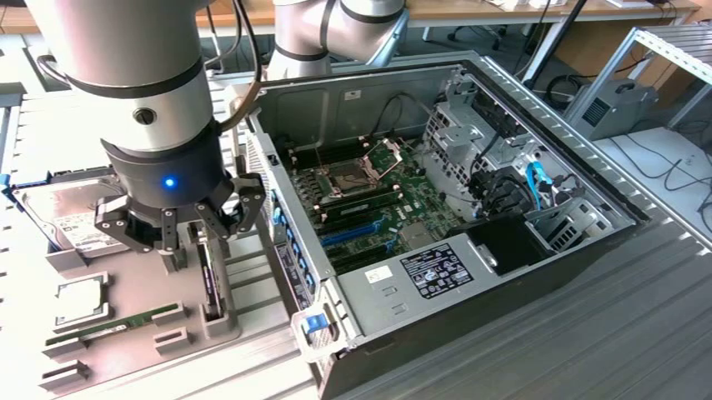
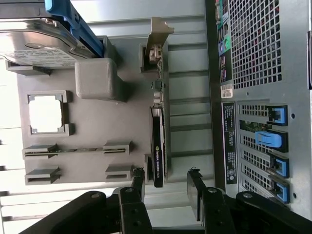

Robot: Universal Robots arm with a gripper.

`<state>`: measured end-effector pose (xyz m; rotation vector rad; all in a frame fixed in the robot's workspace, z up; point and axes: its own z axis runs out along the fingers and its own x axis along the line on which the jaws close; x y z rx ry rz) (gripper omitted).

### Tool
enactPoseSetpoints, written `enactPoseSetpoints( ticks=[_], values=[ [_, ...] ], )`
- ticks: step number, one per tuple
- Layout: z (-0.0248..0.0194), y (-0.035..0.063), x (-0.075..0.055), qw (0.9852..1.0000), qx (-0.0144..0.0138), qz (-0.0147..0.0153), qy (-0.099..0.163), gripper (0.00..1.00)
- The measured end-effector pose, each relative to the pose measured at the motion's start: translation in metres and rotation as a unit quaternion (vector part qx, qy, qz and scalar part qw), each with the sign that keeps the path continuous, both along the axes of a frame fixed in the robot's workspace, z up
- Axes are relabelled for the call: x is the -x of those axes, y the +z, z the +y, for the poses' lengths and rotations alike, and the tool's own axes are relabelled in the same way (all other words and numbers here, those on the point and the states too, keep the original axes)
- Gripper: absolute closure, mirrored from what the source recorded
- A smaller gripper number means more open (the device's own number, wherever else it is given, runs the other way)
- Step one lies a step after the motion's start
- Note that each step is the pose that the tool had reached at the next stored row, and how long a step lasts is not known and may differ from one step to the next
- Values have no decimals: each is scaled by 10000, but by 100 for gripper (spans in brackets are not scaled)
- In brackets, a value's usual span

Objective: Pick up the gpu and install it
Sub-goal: 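Pick up the gpu and move the gpu toward the slot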

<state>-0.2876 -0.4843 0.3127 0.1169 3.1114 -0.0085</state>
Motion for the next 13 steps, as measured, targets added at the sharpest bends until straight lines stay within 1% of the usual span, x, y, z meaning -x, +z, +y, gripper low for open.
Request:
enactPoseSetpoints(
  ticks=[9, 13],
  values=[
    [3, -26, -6, 10000, 1, -1, 0, 52],
    [28, -38, -6, 10000, 13, 0, 0, 52]
  ],
)
